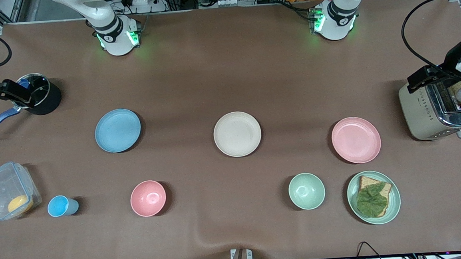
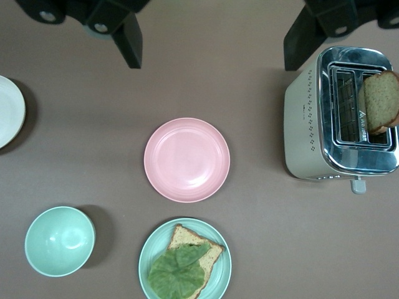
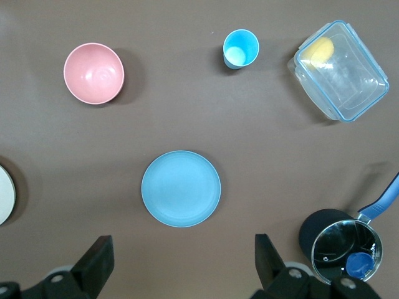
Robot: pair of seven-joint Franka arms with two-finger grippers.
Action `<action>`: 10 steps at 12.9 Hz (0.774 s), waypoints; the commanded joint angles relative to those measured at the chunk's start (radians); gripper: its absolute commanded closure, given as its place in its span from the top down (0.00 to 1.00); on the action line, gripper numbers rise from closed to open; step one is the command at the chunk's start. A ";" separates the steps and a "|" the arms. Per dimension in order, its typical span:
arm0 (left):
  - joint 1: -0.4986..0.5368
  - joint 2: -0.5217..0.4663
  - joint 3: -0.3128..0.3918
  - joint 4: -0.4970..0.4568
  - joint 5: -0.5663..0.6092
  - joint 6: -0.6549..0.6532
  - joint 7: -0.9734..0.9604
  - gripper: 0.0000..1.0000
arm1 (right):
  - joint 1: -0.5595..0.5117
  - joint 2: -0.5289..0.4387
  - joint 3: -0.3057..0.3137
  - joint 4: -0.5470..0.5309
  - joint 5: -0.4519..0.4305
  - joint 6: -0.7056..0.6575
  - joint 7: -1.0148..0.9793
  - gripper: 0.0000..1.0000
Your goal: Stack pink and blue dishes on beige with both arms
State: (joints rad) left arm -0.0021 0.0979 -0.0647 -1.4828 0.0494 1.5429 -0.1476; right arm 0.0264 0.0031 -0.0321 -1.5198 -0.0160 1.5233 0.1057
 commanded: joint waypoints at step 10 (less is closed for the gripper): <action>0.135 0.187 -0.006 -0.482 0.079 0.704 0.022 1.00 | -0.020 0.109 -0.015 -0.005 0.016 -0.014 -0.086 1.00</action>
State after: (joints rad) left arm 0.1047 0.2427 -0.0621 -1.9429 0.1064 2.1959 -0.1361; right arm 0.0251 0.0816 -0.0384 -1.5316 -0.0160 1.5196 0.0601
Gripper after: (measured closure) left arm 0.000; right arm 0.000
